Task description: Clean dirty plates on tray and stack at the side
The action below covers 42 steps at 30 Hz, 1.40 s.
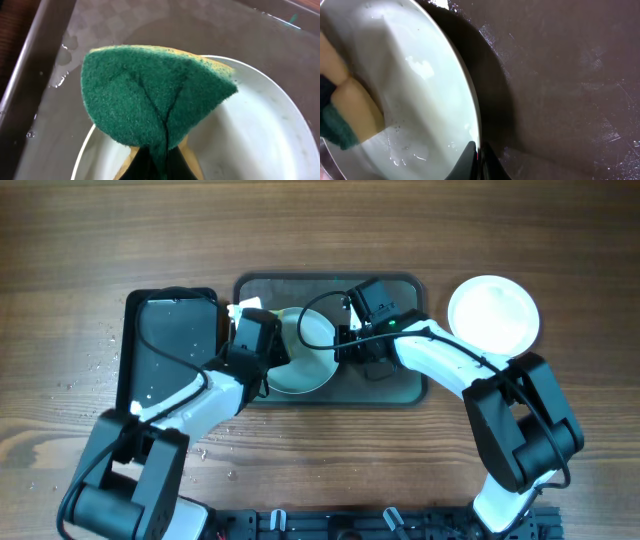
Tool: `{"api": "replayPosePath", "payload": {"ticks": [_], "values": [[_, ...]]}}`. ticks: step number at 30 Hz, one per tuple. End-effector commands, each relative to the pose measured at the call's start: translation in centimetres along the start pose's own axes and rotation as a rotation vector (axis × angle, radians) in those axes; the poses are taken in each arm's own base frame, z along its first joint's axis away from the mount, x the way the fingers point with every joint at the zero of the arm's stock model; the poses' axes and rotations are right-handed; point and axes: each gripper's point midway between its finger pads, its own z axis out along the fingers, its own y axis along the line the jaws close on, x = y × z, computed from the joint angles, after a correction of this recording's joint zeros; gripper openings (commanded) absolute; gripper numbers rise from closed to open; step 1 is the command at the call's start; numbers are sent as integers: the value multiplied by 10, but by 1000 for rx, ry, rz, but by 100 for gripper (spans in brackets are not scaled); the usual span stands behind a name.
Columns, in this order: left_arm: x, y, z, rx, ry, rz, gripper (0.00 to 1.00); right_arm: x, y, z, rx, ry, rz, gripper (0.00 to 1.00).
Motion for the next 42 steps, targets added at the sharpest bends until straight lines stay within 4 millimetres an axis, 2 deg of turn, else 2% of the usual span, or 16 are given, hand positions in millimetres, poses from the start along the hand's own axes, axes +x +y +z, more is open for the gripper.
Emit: {"api": "replayPosePath", "payload": {"ticks": [1,6,12,19,21,23,26,27,29,31,33,35,36,38,40,42], "values": [[4,13,11,-60,-8,16,4,6,1,5,-13,20,-25,4],[-12,5,12,-27,-75,4,4,4,2,5,-17,13,-56,4],[-19,7,14,-34,-105,-6,4,4,2,5,-18,12,-55,4],[-50,13,17,-9,-209,-59,4,4,2,5,-18,13,-55,4],[-62,9,14,15,-254,-70,4,4,2,5,-18,12,-55,4],[-77,-10,4,105,-299,-61,4,4,2,5,-17,12,-51,4],[-100,-58,-34,354,-355,-23,4,4,2,5,-17,12,-51,4],[-110,-69,-54,418,-378,-36,4,4,2,5,-17,12,-51,4],[-124,-78,-90,478,-422,-69,4,4,2,5,-17,12,-52,4],[-129,-78,-113,488,-444,-69,4,4,2,5,-17,12,-51,4],[-130,-68,-131,461,-448,-82,4,4,2,5,-17,12,-52,4],[-129,-46,-142,395,-438,-111,4,3,2,5,-18,10,-52,5],[-128,-30,-146,359,-424,-141,4,3,2,5,-18,10,-52,10],[-123,13,-154,262,-390,-258,4,3,2,5,-17,9,-52,30],[-121,45,-163,192,-385,-327,4,2,1,6,-12,4,-53,45],[-121,81,-181,157,-398,-407,4,2,0,11,-11,6,-52,45]]}}
